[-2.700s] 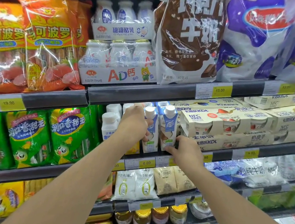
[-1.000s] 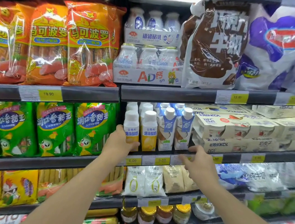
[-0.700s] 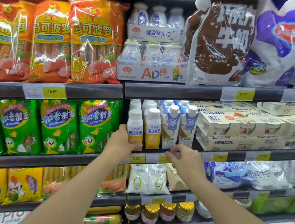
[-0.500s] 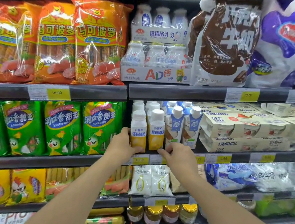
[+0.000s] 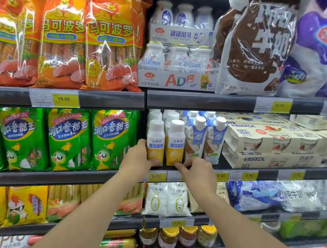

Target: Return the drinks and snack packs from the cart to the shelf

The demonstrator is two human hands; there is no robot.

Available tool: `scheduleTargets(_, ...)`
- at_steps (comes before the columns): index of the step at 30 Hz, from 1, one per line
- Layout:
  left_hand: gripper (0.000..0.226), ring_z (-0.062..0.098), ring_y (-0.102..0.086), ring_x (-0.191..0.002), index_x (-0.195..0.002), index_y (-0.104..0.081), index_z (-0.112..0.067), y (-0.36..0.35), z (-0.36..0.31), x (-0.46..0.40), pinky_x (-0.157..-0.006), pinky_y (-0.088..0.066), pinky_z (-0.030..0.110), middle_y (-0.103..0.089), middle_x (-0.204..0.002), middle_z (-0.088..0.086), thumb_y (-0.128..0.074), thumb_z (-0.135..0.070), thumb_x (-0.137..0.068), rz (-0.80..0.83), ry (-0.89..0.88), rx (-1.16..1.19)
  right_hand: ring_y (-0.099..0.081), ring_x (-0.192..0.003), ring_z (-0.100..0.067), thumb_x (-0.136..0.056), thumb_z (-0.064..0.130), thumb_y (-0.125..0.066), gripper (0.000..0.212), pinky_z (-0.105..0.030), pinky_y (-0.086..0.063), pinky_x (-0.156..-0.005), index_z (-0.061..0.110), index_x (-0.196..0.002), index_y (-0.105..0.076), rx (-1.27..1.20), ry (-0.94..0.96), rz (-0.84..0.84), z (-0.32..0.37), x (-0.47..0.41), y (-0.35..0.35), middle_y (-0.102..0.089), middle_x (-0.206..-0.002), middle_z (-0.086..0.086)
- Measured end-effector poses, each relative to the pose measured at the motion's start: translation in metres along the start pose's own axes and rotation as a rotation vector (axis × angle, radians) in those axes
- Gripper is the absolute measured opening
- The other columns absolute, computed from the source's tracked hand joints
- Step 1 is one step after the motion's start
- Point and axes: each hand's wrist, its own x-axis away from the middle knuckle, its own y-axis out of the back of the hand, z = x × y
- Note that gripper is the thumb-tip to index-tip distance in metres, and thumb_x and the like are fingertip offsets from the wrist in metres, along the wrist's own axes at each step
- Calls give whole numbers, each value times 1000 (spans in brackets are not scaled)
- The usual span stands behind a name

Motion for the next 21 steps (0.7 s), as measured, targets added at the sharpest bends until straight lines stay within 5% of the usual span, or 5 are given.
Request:
scheduleTargets(17, 60, 19, -61, -102, -139, -41, -18, 12, 12, 17, -92, -53, 37, -59, -119, -6, -68, -36, -89, 116, -45, 74, -58, -74, -5, -92, 57, -54, 36, -26, -42, -58, 28, -112, -63, -114, 43, 48, -14, 17, 26, -62, -79, 14)
scheduleTargets(21, 65, 21, -54, -118, -147, -34, -17, 25, 22, 24, -100, -48, 38, -51, -138, 1, -59, -45, -93, 127, -79, -52, -62, -85, -12, -92, 63, -49, 46, -32, -52, -68, 24, -112, -62, -47, 45, 150, -16, 20, 43, -65, -91, 9)
